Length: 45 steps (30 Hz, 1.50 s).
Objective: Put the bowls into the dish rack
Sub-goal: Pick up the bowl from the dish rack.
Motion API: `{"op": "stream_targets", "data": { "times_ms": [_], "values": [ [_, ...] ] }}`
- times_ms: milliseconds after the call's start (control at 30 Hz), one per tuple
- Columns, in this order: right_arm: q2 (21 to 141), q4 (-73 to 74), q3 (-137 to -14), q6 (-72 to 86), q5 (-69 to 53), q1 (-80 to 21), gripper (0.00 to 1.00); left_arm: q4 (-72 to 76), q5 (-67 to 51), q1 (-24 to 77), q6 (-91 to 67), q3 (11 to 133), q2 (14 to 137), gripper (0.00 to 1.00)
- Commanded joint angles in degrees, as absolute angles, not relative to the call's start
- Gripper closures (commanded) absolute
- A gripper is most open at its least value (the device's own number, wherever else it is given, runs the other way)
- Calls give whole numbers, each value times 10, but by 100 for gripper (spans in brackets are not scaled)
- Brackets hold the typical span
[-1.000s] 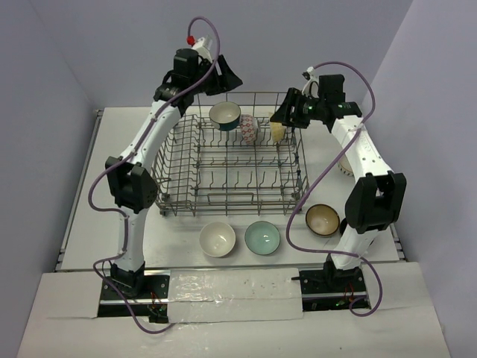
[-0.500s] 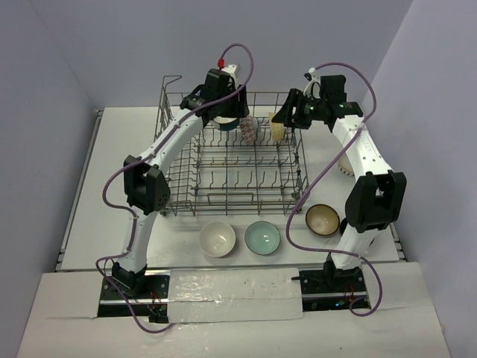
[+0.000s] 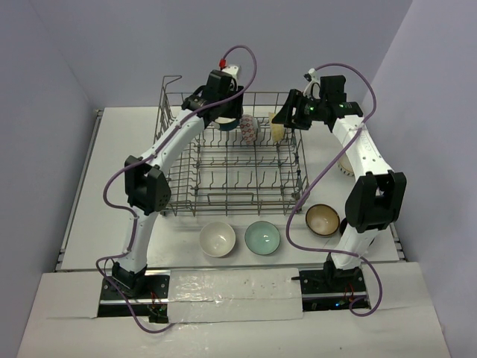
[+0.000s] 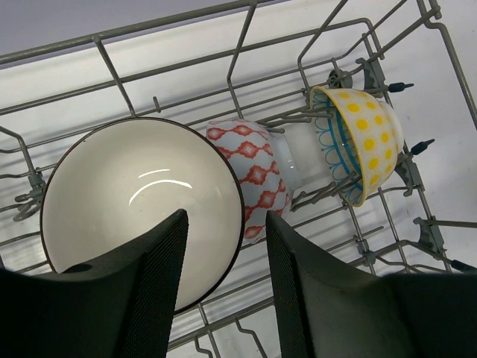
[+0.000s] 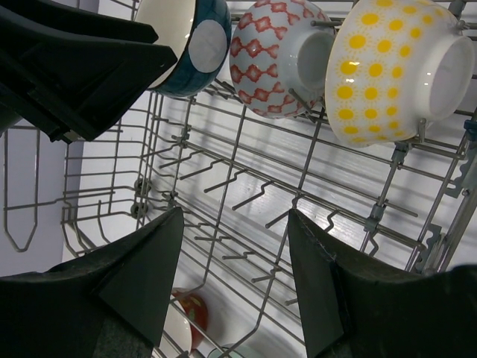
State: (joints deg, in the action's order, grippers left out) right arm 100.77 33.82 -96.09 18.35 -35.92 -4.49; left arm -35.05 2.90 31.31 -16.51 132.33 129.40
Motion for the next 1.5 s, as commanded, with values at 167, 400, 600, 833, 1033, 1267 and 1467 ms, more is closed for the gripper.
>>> {"op": "stream_targets", "data": {
  "times_ms": [167, 400, 600, 833, 1033, 1267, 1467],
  "values": [
    [1017, 335, -969, 176, -352, -40, 34, -336, 22, 316, -149, 1317, 1308, 50],
    [1026, 337, -972, 176, -351, -40, 34, -333, 16, 316, -145, 1314, 1310, 51],
    [1026, 338, -972, 175, -351, -40, 34, -329, 14, 316, -143, 1310, 1312, 53],
    [1029, 341, -973, 173, -350, -41, 34, -331, 16, 316, -137, 1308, 1315, 56],
    [1030, 341, -974, 173, -349, -41, 34, -327, 18, 319, -134, 1306, 1313, 58],
    [1032, 342, -975, 172, -348, -40, 34, -323, 26, 325, -127, 1308, 1305, 59],
    [1034, 343, -975, 173, -347, -40, 34, -323, 32, 327, -123, 1311, 1302, 62]
  ]
}}
